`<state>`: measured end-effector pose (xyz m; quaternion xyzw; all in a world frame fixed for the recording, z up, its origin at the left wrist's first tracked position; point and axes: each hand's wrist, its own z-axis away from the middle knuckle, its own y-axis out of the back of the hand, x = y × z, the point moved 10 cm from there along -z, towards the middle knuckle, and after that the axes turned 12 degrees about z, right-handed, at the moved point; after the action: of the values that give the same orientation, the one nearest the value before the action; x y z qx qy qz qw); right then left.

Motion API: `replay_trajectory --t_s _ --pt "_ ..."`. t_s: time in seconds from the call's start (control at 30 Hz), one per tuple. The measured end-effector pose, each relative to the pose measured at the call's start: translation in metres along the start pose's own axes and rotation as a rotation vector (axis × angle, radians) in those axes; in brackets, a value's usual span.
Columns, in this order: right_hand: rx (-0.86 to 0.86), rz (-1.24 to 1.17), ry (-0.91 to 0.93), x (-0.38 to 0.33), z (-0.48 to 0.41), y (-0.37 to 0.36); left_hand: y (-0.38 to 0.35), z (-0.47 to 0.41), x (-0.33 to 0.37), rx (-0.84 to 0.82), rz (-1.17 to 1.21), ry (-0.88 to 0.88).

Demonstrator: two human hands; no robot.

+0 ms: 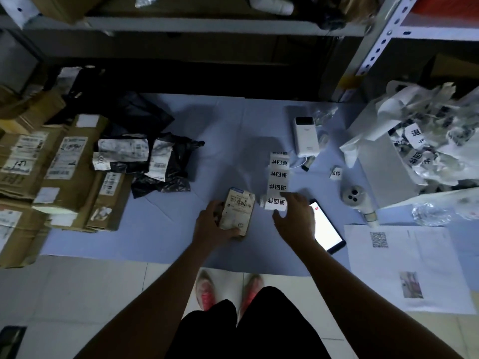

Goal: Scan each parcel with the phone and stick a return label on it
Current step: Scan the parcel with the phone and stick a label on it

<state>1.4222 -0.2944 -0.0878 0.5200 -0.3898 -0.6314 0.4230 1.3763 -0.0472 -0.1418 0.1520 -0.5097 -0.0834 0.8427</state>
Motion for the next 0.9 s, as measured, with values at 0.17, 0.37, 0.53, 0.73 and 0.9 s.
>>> replay_trajectory --t_s 0.17,0.37,0.53,0.73,0.9 --pt "-0.158 0.358 -0.088 0.06 -0.015 -0.004 0.005 0.005 0.003 0.04 0.047 0.024" --pt "-0.247 0.219 -0.209 0.099 -0.013 -0.013 0.017 0.009 0.006 0.16 0.034 -0.026" --pt "-0.256 0.275 -0.18 0.102 -0.01 -0.01 0.022 0.008 0.005 0.152 0.009 -0.036" --pt "-0.266 0.29 -0.201 0.102 -0.003 -0.009 0.028 0.008 -0.003 0.105 0.003 -0.02" --pt "-0.284 0.272 -0.22 0.103 0.006 -0.013 0.035 0.013 -0.002 0.097 -0.012 -0.042"
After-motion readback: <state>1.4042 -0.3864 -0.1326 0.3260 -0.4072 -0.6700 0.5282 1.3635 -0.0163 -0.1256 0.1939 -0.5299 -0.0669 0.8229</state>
